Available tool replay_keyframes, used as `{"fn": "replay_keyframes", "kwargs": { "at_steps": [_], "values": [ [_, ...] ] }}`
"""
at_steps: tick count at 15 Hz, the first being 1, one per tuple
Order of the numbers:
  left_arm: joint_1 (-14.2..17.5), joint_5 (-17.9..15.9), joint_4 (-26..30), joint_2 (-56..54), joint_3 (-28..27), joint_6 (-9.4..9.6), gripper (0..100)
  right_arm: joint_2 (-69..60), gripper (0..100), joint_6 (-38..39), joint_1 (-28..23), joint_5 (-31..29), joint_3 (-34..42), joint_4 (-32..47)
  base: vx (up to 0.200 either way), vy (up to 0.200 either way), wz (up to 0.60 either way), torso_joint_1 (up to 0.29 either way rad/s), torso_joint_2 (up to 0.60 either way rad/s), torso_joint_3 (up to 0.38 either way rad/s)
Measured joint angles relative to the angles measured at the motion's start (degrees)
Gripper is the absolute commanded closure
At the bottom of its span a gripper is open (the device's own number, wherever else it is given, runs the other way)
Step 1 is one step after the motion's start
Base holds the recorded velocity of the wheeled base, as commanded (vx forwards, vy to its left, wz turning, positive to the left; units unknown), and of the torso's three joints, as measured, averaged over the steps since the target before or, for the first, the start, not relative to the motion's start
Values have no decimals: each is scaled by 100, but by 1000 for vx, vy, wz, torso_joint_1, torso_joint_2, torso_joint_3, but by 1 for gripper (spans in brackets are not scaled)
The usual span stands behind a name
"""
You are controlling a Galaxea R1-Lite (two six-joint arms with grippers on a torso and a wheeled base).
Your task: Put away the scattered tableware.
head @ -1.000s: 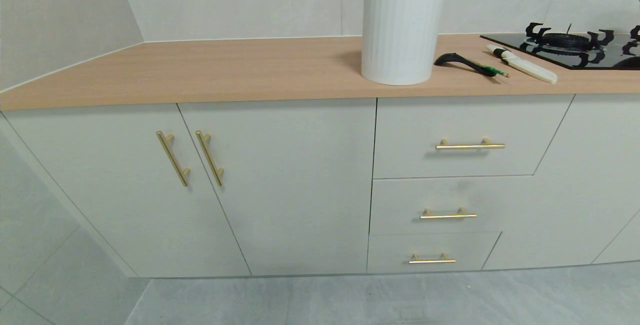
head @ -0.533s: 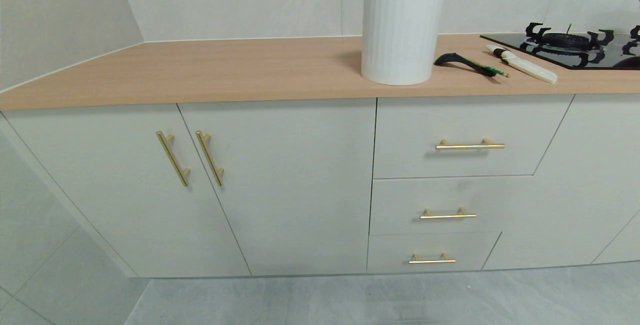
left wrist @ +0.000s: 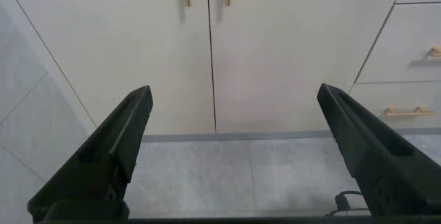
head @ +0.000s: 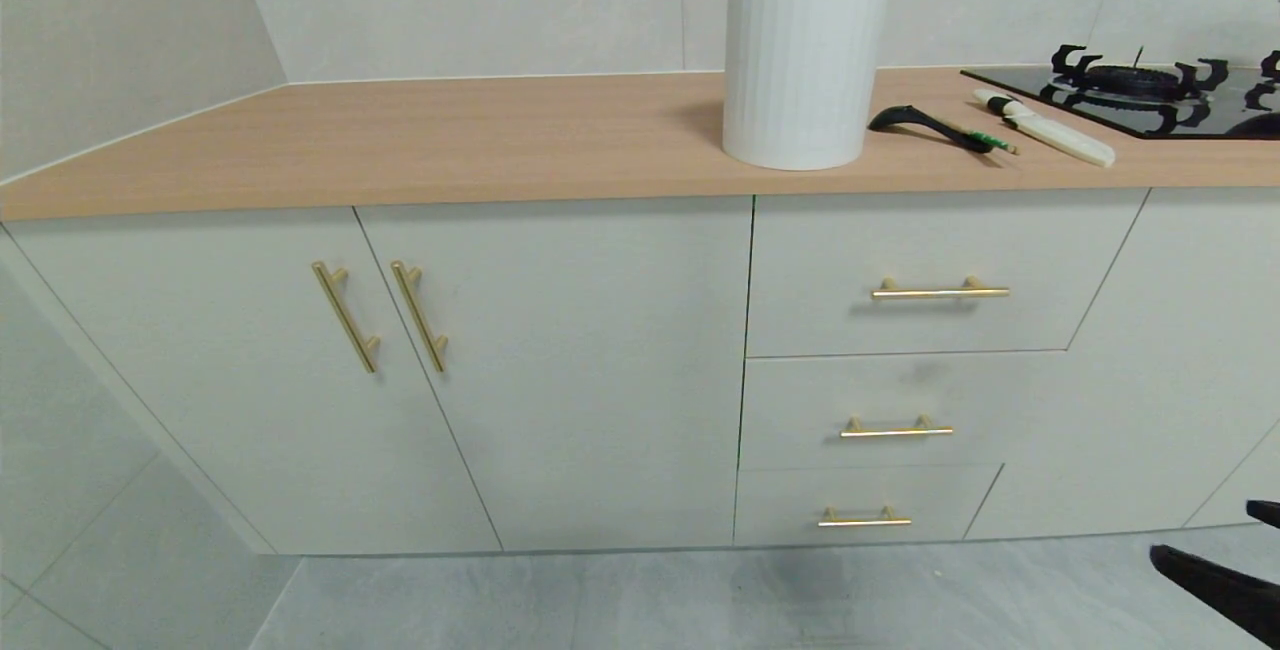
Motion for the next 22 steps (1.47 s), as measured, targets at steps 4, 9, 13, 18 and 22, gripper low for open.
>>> {"fn": "replay_keyframes", "kwargs": {
  "at_steps": [4, 9, 13, 18, 22],
  "values": [
    [0, 0, 0, 0, -2, 2, 0, 1525, 0, -4, 273, -44, -619, -307, 0, 0, 0, 0, 0, 0],
    [0, 1, 0, 0, 0, 2, 0, 3241, 0, -26, 483, -52, -1604, -885, 0, 0, 0, 0, 0, 0],
    [0, 0, 0, 0, 0, 2, 0, 4393, 0, 5, 501, -455, -1802, -1547, 0, 0, 0, 0, 0, 0],
    [0, 0, 0, 0, 0, 2, 0, 5720, 0, 266, 502, -833, -1808, -2903, 0, 0, 0, 0, 0, 0],
    [0, 0, 0, 0, 0, 0, 0, 6563, 0, 534, 466, -1248, -1841, -4287, 0, 0, 0, 0, 0, 0]
  ]
}}
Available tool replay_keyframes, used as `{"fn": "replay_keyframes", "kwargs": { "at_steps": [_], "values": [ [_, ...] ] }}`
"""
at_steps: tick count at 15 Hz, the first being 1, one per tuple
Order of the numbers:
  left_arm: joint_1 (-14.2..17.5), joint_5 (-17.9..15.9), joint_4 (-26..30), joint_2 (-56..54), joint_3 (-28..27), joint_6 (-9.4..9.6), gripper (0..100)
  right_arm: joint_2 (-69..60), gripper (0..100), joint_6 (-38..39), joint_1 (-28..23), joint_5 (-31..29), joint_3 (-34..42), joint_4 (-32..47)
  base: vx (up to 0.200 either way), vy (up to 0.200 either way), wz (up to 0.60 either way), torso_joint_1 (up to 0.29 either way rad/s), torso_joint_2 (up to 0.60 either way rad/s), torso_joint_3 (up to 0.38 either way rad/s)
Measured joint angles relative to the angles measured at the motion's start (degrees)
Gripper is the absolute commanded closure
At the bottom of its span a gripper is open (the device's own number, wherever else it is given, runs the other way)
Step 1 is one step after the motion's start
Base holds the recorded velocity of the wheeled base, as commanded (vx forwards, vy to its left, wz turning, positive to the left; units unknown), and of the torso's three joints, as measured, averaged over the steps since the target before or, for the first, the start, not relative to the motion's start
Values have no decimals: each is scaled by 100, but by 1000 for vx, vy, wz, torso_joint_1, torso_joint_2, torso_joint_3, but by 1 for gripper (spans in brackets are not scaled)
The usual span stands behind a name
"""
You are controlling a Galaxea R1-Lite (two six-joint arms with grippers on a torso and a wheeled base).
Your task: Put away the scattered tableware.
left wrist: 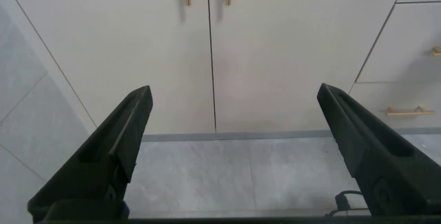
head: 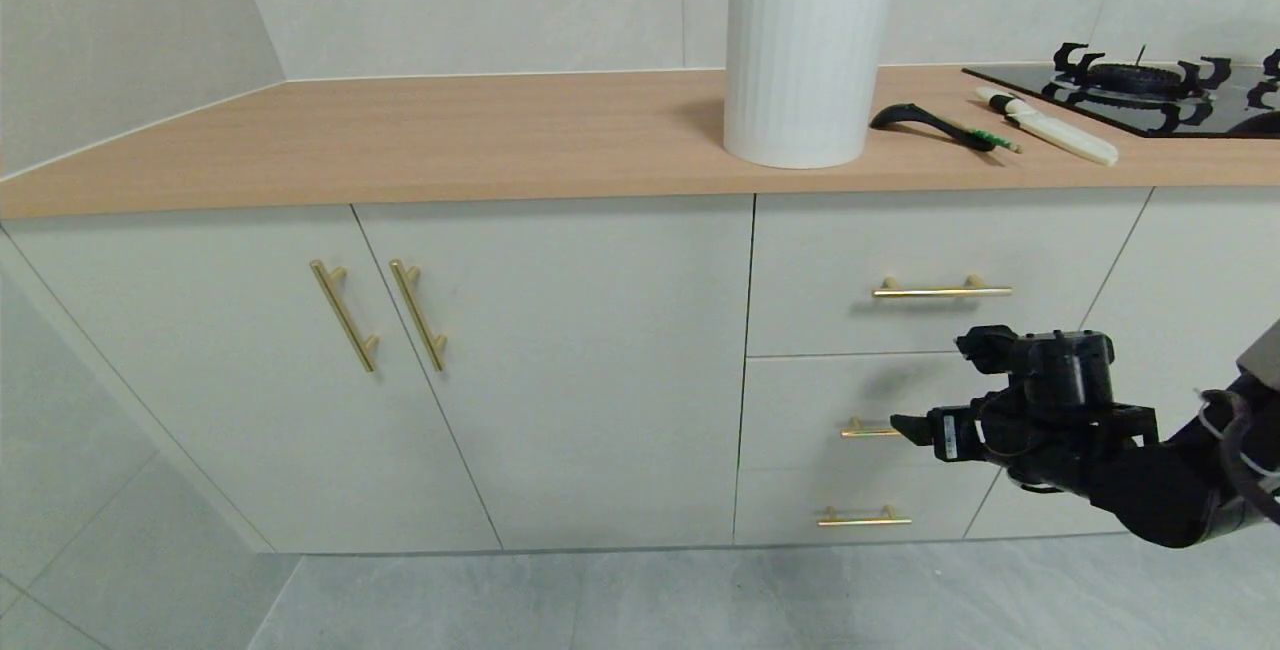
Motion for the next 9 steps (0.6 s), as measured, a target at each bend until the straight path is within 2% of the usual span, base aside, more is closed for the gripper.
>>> {"fn": "replay_keyframes", "kwargs": {
  "at_steps": [4, 9],
  "values": [
    [0, 0, 0, 0, 0, 2, 0, 658, 0, 193, -16, -339, -162, -745, 0, 0, 0, 0, 0, 0],
    [0, 0, 0, 0, 0, 2, 0, 1235, 0, 466, -30, -539, -551, -930, 0, 0, 0, 0, 0, 0]
  ]
}}
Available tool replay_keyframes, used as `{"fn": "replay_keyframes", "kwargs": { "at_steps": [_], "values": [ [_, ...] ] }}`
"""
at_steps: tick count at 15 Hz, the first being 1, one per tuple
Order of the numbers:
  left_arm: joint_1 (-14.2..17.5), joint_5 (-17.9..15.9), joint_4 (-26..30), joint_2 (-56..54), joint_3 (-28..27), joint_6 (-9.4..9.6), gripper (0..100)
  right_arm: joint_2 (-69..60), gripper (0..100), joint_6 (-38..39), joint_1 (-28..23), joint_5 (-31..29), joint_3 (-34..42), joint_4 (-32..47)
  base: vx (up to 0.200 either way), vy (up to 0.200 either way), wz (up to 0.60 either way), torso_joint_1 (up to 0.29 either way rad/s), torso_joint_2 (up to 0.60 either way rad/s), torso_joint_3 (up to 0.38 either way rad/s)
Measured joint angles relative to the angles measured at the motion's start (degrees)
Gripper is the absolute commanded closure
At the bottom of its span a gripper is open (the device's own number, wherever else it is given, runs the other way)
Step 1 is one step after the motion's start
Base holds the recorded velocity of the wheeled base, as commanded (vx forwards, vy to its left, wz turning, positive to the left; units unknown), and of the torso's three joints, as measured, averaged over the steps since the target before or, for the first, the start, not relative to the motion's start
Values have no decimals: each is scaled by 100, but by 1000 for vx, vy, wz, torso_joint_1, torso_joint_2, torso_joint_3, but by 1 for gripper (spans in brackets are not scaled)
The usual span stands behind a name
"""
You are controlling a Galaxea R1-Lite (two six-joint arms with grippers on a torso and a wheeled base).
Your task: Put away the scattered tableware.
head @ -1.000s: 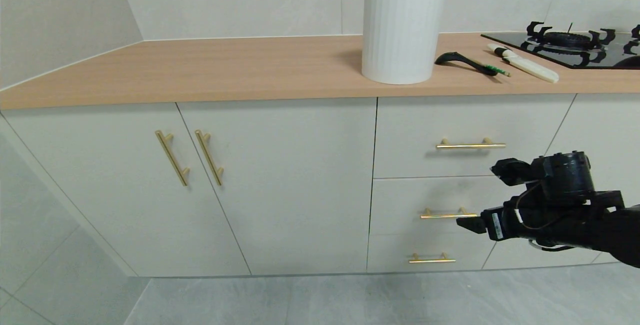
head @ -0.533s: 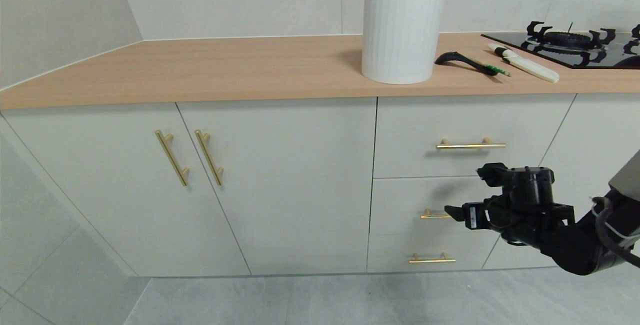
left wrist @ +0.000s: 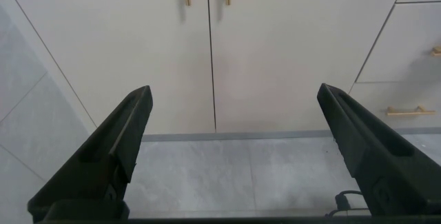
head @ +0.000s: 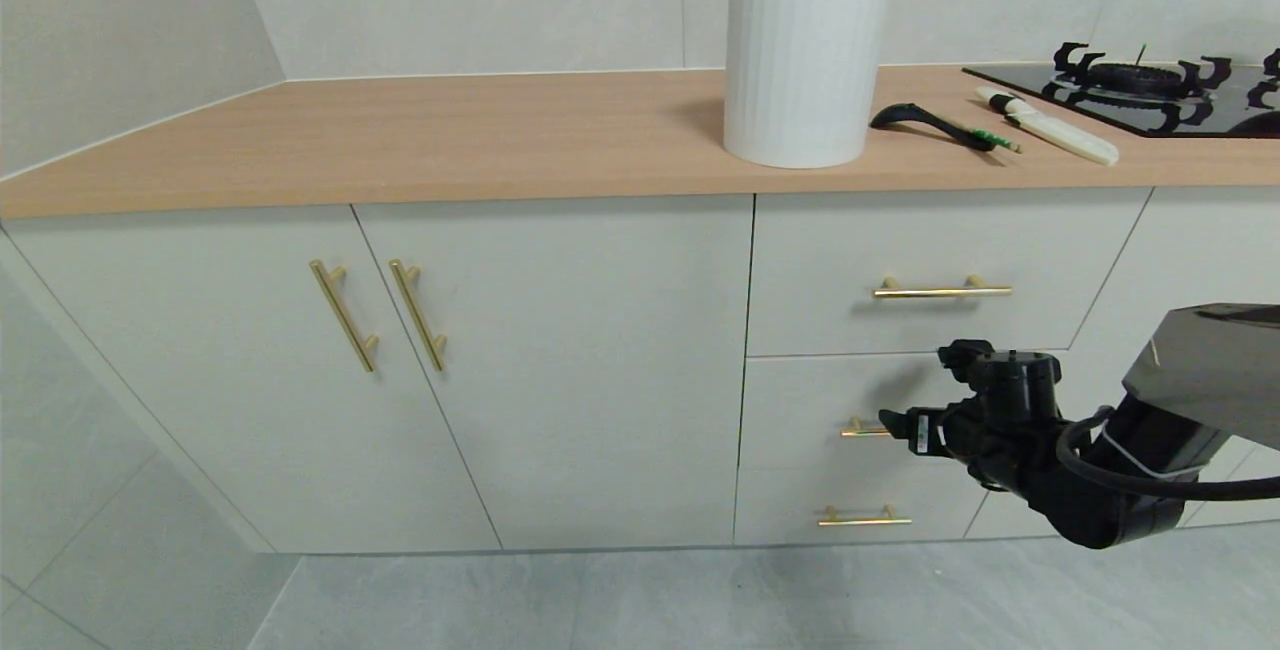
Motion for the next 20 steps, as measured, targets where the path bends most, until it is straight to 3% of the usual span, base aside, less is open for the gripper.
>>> {"fn": "replay_keyframes", "kwargs": {
  "at_steps": [6, 20],
  "values": [
    [0, 0, -2, 0, 0, -2, 0, 488, 0, -18, 6, -189, -210, -439, 0, 0, 0, 0, 0, 0],
    [-1, 0, 0, 0, 0, 0, 0, 884, 0, -413, -68, -187, -155, -514, 0, 0, 0, 0, 0, 0]
  ]
}}
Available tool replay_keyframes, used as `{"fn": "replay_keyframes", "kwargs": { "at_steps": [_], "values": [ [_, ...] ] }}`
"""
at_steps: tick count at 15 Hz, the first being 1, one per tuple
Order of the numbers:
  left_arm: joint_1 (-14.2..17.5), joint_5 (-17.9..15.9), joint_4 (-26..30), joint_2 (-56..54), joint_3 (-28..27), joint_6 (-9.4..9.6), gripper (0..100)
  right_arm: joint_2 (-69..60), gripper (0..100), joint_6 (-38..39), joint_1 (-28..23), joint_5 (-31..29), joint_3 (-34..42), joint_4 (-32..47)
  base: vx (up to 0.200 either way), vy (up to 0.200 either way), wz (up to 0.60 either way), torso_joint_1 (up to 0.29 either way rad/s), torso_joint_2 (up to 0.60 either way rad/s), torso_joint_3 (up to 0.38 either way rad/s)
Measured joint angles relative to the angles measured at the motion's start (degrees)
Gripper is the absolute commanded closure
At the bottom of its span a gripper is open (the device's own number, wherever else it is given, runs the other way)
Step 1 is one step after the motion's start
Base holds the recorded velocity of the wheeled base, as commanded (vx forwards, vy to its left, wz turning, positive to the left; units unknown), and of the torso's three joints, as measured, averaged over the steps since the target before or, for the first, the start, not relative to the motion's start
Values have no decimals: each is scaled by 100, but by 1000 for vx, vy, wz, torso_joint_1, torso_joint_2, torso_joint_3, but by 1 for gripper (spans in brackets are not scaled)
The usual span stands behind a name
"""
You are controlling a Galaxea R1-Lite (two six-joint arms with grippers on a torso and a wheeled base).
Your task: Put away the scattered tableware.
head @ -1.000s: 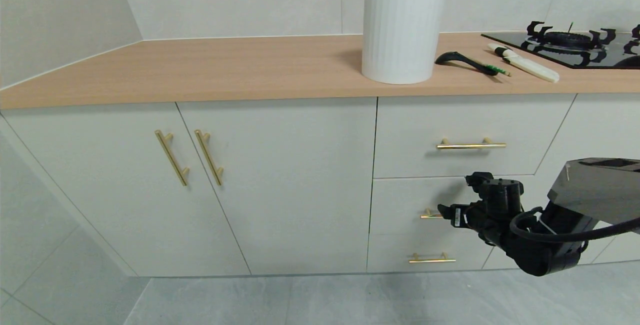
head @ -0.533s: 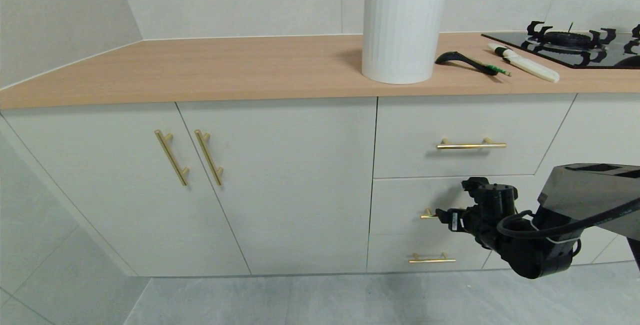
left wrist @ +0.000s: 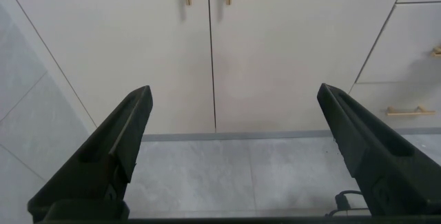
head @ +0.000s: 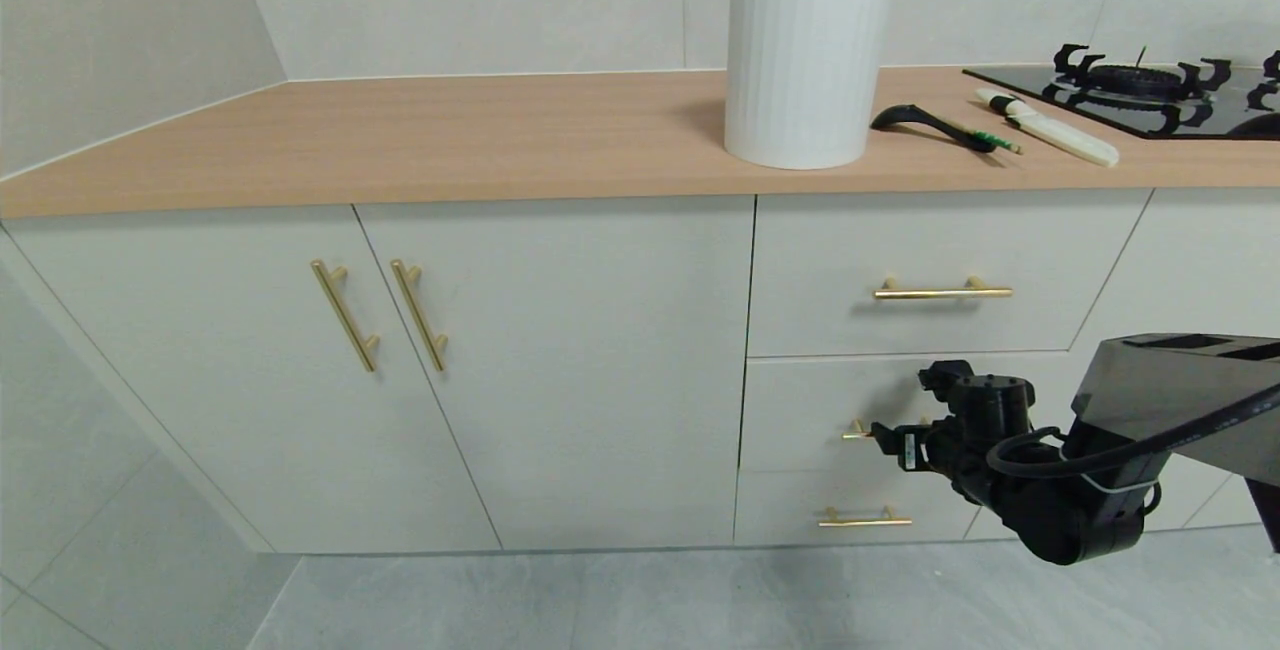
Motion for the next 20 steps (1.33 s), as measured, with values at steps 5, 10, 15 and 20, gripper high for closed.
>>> {"fn": "replay_keyframes", "kwargs": {
  "at_steps": [5, 10, 15, 20],
  "values": [
    [1, 0, -2, 0, 0, 0, 0, -21, 0, -63, -9, 6, 102, 68, 0, 0, 0, 0, 0, 0],
    [4, 0, -2, 0, 0, 0, 0, -628, 0, -161, 5, 34, 488, 616, 0, 0, 0, 0, 0, 0],
    [4, 0, 0, 0, 0, 0, 0, -2502, 0, -158, 124, 165, 678, 2400, 0, 0, 0, 0, 0, 0],
    [1, 0, 0, 0, 0, -2, 0, -3480, 0, -107, 471, 190, 708, 2304, 0, 0, 0, 0, 0, 0]
  ]
}}
